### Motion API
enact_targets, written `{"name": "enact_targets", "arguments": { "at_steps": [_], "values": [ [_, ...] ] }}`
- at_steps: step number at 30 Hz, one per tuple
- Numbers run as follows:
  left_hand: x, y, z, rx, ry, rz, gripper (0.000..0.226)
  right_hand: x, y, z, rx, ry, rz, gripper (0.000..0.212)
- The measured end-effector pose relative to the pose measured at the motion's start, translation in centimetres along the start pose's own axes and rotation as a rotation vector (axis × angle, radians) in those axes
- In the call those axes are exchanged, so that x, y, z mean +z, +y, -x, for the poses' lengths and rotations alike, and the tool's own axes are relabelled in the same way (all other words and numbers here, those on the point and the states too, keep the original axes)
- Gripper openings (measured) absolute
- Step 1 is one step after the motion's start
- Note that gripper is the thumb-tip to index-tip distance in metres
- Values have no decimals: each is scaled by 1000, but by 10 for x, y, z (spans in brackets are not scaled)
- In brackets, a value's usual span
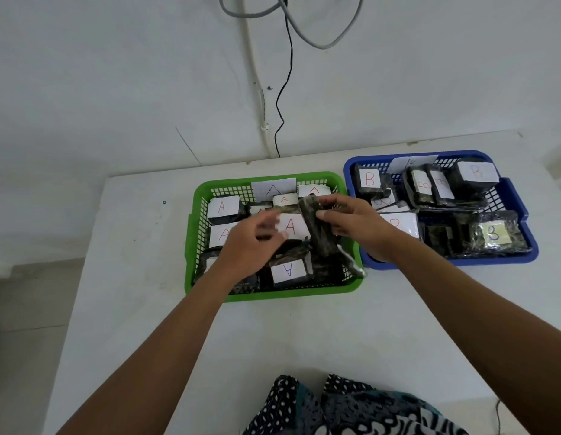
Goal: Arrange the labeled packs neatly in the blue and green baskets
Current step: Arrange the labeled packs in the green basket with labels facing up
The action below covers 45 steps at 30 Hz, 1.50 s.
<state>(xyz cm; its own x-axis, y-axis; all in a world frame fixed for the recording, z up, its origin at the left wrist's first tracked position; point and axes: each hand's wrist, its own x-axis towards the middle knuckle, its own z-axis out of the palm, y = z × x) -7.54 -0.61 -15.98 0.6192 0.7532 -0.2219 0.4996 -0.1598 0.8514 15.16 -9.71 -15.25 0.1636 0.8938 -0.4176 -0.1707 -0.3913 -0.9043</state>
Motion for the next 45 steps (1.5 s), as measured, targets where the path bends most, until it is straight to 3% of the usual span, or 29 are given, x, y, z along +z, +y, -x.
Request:
{"name": "enact_targets", "arguments": {
  "at_steps": [3,6,10,16,18,21,24,26,30,34,37,45],
  "values": [
    [-6,18,0,46,11,310,59,3,-2,1,123,-150,-120,27],
    [-4,29,-1,63,-35,360,47,11,-2,0,188,-239,-91,38],
    [2,26,-1,30,35,339,33,16,0,-2,207,-188,-53,45],
    [6,13,-4,-202,181,526,25,4,5,0,43,-57,-8,20],
    [5,7,-4,-274,194,569,26,1,5,-1,-39,61,179,19],
    [1,-3,-3,-347,305,599,25,0,4,-2,-93,243,695,14],
    [-3,-16,-2,-389,411,458,26,8,7,0,99,73,1115,26],
    [-4,-23,-1,-411,428,411,26,15,13,0,207,0,1269,40],
    [-5,-30,3,-451,444,445,24,22,24,0,277,-6,1138,66],
    [-9,-38,8,-431,456,487,21,18,19,-4,266,74,838,74],
    [-11,-39,10,-417,450,508,21,12,13,-3,305,73,711,70],
    [-12,-37,10,-393,460,558,19,16,7,-5,264,-18,710,40]
  ]
}}
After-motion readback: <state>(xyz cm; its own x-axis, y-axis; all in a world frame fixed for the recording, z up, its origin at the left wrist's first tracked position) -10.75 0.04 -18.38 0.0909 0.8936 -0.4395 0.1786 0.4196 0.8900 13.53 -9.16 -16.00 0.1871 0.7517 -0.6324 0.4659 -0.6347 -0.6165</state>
